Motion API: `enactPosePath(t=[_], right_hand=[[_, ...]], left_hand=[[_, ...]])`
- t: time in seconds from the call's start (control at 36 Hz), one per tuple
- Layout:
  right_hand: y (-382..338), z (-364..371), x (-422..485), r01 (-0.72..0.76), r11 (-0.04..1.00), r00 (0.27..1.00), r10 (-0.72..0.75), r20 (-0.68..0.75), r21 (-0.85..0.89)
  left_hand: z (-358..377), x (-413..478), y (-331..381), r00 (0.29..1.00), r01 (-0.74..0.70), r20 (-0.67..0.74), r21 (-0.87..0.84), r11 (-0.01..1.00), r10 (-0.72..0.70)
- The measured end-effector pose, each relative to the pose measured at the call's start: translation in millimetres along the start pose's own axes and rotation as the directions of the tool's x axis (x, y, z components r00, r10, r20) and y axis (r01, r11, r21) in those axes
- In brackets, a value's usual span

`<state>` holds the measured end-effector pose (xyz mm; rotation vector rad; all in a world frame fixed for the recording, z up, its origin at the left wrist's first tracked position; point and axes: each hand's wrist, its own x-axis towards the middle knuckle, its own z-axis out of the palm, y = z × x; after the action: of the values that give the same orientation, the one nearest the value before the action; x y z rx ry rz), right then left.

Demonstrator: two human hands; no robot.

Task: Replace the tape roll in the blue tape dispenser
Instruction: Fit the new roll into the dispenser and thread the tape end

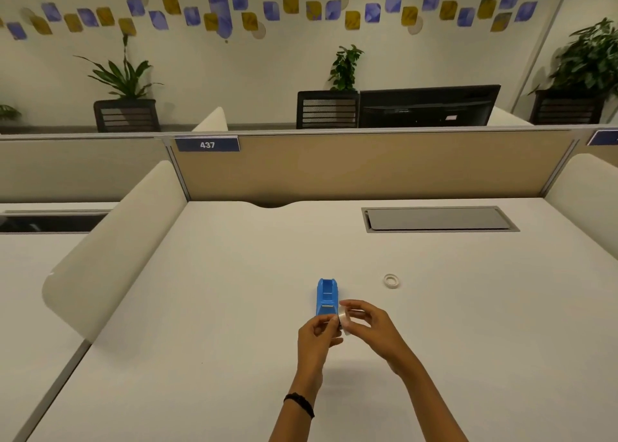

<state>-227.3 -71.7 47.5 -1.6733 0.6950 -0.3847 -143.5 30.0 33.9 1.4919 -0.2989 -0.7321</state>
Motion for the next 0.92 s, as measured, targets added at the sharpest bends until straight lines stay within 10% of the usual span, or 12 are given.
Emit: enactPosePath(t=[0.92], right_hand=[[-1.2,6.5,3.5,-0.093,0.996,0.995,0.093,-0.030,-0.009]], left_hand=[[7.5,3.4,-2.5,1.000,-0.001,0.009,0.041,0.999,0.000]])
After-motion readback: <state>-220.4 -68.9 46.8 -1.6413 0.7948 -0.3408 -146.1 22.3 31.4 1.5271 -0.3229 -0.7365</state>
